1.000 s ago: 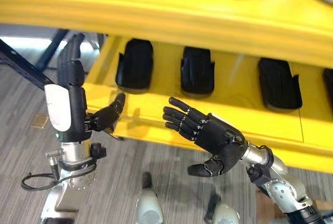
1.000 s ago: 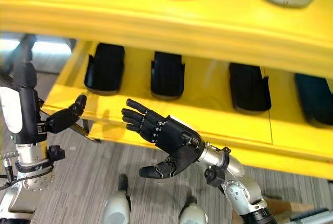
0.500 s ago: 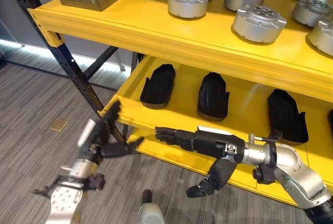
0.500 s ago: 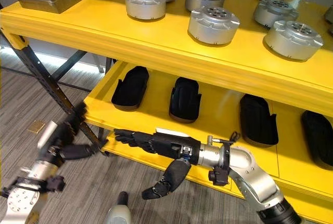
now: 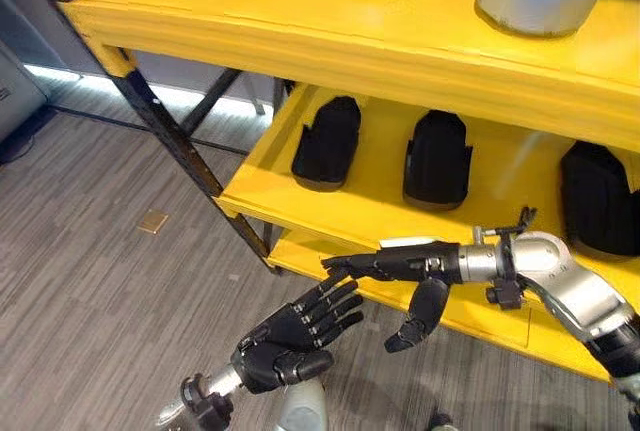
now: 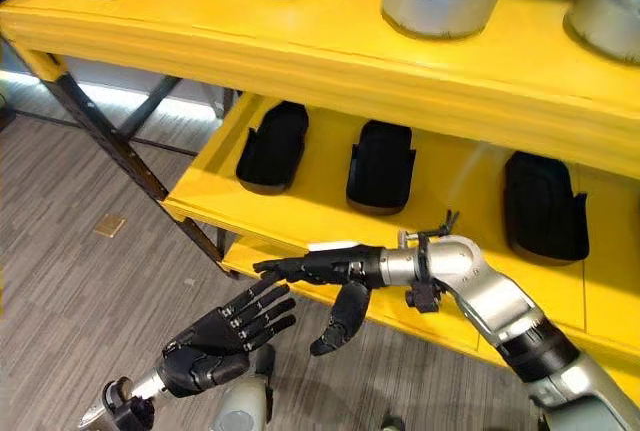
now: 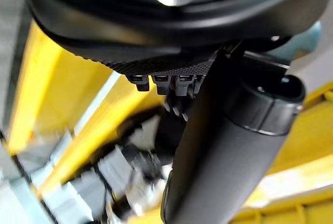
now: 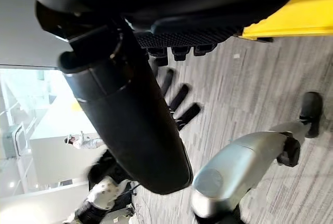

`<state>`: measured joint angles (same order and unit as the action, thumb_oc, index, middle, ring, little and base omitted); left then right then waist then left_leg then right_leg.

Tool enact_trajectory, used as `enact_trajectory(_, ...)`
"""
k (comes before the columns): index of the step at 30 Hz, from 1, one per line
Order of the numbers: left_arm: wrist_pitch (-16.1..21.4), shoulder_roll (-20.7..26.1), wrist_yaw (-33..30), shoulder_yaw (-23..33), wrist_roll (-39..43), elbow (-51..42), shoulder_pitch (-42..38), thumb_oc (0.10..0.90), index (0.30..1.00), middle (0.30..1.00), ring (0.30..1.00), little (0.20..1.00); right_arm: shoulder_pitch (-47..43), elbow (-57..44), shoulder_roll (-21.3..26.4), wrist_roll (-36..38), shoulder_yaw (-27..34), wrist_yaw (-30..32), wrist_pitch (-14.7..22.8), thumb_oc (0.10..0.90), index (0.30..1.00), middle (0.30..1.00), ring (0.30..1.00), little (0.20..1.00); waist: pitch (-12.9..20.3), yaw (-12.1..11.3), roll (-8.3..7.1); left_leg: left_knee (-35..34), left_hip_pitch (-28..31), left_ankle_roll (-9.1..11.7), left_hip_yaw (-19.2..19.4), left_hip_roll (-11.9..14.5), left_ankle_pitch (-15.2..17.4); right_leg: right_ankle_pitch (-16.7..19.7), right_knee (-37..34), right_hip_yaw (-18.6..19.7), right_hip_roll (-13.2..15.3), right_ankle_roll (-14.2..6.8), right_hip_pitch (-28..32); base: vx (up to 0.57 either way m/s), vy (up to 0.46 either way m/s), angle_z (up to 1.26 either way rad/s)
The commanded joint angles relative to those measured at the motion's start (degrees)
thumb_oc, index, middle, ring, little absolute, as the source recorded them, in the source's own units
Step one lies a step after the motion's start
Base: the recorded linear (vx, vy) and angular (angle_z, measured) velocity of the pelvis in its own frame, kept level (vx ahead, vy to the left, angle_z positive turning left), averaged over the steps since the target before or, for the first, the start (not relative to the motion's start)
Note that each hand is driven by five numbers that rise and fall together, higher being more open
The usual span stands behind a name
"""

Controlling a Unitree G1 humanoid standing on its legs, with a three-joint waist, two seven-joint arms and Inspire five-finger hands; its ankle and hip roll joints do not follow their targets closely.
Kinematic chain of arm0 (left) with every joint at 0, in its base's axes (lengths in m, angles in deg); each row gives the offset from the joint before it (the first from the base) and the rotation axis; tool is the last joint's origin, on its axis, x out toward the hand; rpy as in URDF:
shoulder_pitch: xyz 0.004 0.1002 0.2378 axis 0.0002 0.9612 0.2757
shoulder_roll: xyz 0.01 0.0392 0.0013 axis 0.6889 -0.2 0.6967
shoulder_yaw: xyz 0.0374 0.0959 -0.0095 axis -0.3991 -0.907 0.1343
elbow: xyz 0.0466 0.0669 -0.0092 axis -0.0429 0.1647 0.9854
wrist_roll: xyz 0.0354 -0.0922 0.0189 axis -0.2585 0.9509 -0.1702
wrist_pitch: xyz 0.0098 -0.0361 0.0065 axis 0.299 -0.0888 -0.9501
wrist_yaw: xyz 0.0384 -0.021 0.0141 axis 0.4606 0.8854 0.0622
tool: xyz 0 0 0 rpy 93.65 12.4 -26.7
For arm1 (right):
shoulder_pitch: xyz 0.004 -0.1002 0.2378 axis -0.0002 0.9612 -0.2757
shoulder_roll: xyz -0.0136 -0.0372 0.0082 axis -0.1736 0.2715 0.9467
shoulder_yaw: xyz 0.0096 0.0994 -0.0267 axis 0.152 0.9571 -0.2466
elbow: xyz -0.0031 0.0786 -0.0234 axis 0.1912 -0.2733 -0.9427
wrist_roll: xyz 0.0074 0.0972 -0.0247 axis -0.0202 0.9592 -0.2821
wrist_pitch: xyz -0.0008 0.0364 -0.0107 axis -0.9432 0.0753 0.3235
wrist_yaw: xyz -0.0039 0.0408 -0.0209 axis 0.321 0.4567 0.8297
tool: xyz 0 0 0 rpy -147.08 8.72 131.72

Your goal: Move parts from the plastic box to the shelf.

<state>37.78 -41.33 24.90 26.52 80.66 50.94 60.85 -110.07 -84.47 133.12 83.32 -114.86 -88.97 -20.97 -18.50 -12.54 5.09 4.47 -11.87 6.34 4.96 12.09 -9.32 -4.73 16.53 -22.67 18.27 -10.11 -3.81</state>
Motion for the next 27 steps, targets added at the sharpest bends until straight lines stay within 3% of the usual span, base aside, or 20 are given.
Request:
enact_trajectory(1, 4.82, 2.23, 3.29, 2.24, 7.19, -6.8, -1.53, 0.9, 1.0, 1.0, 1.0, 1.0, -10.78, -1.82, -0.36, 3.57, 2.94, 4.87, 5.87, 0.9, 1.0, 1.0, 1.0, 1.0, -2.76, -0.95, -2.18, 2.89, 1.84, 0.56, -0.48, 1.67, 4.02, -0.82, 0.33, 2.44, -1.81, 3.01, 1.0, -0.09, -0.022, 0.06)
enact_trajectory(4, 5.79, 2.18, 3.41, 3.66, 6.68, -7.5, -1.9, 0.9, 1.0, 1.0, 1.0, 1.0, -10.2, -1.57, -1.12, 3.59, 4.54, 6.38, 7.05, 0.9, 1.0, 1.0, 1.0, 1.0, -3.56, -1.11, -2.07, 3.13, 1.29, 0.19, -0.35, 1.48, 4.03, -0.77, 0.66, 2.4, -1.73, 3.04, 0.52, -0.04, -0.015, 0.01)
enact_trajectory(7, 9.56, 2.35, 3.88, 5.01, 7.87, -8.47, -1.98, 0.9, 1.0, 1.0, 1.0, 1.0, -9.61, -1.57, -2.19, 6.51, 6.24, 8.13, 8.53, 0.9, 1.0, 1.0, 1.0, 1.0, -4.25, -0.63, -1.67, 4.1, 1.17, -0.12, 2.03, 1.63, 4.37, -0.43, 0.04, 1.67, -1.45, 3.19, 1.02, -0.04, 0.062, 0.04)
enact_trajectory(13, 7.74, 1.56, 4.86, 5.74, 6.89, -9.9, -4.58, 0.9, 1.0, 1.0, 1.0, 1.0, -6.44, -4.46, -7.49, 5.54, 8.13, 6.91, 6.67, 0.9, 1.0, 1.0, 1.0, 1.0, -3.98, 1.01, -2.36, 8.4, 1.47, -1.61, 6.7, -0.08, 7.58, 1.39, -1.98, 1.98, 1.08, 1.78, 2.83, 0.01, 0.19, -0.03)
enact_trajectory(16, 4.98, 2.57, 4.58, 5.31, 7.02, -10.8, -6.77, 0.9, 1.0, 1.0, 1.0, 1.0, -3.67, -6.46, -10.43, 3.19, 8.1, 7.14, 6.36, 0.9, 1.0, 1.0, 1.0, 1.0, -3.28, 1.91, -3.29, 12.06, 1.93, -3.34, 8.93, -1.34, 10.56, 5.73, -4.24, 3.02, 4.42, 1.29, 4.46, 0.05, 0.145, -0.12)
enact_trajectory(18, 5.86, 2.6, 1.78, 4.43, 4.95, -10.85, -8.3, 0.9, 1.0, 1.0, 1.0, 1.0, -2.55, -7.09, -13.38, 2.25, 7.74, 7.15, 5.31, 0.9, 1.0, 1.0, 1.0, 1.0, -2.94, 2.69, -3.57, 12.8, 4.24, -4.41, 11.58, -1.21, 12.64, 7.98, -1.69, 2.58, 5.96, 1.57, 2.66, 0.09, 0.159, -0.24)
enact_trajectory(19, 6.92, 2.42, -0.36, 4.29, 4.11, -10.98, -8.5, 0.9, 1.0, 1.0, 1.0, 1.0, -2.77, -7.03, -14.58, 2.18, 7.23, 6.82, 4.88, 0.9, 1.0, 1.0, 1.0, 1.0, -2.91, 2.86, -3.49, 12.35, 5.6, -4.72, 13.33, -0.47, 13.11, 7.34, 1.11, 1.49, 5.62, 1.78, 1.41, 0.16, 0.203, -0.46)
enact_trajectory(21, 6.35, 2.1, -2.12, 4.71, 5.74, -10.66, -8.17, 0.9, 1.0, 1.0, 1.0, 1.0, -2.83, -8.13, -15.35, 2.79, 5.51, 7.41, 3.49, 0.9, 1.0, 1.0, 1.0, 1.0, -2.33, 3.14, -3.51, 10.95, 7.86, -4.82, 14.18, -0.2, 13.69, 1.24, 5.95, 0.16, 1.46, 2.06, 0.97, 0.13, 0.107, -0.6)
enact_trajectory(23, 5.1, 1.87, -1.84, 4.58, 6.33, -10.45, -8.11, 0.9, 1.0, 1.0, 1.0, 1.0, -2.23, -8.78, -15.22, 3.11, 4.94, 7.79, 3.1, 0.9, 1.0, 1.0, 1.0, 1.0, -2.06, 3.36, -3.79, 10.13, 8.33, -5.07, 13.78, -0.84, 13.75, -0.49, 6.22, 0.01, -1.16, 2.96, 0.84, 0.09, 0.0, -0.72)
enact_trajectory(24, 1.93, 1.0, -0.17, 3.82, 6.63, -10.81, -7.52, 0.9, 1.0, 1.0, 1.0, 1.0, -0.63, -11.84, -13.79, 5.02, 4.71, 9.06, 1.05, 0.9, 1.0, 1.0, 1.0, 1.0, -1.27, 3.86, -4.36, 6.75, 9.27, -5.45, 13.42, -2.89, 12.14, -2.2, 5.3, -0.77, -8.53, 6.26, -0.04, 0.12, -0.059, -0.53)
enact_trajectory(27, 0.96, 0.9, -0.48, 3.04, 6.02, -10.56, -6.44, 0.9, 1.0, 1.0, 1.0, 1.0, -0.56, -11.57, -12.56, 7.15, 4.57, 10.48, 0.78, 0.9, 1.0, 1.0, 1.0, 1.0, -0.6, 3.73, -4.71, 4.29, 9.98, -5.54, 12.83, -4.32, 11.49, -1.99, 3.76, -1.43, -10.49, 7.16, 0.31, 0.09, -0.135, 0.1)
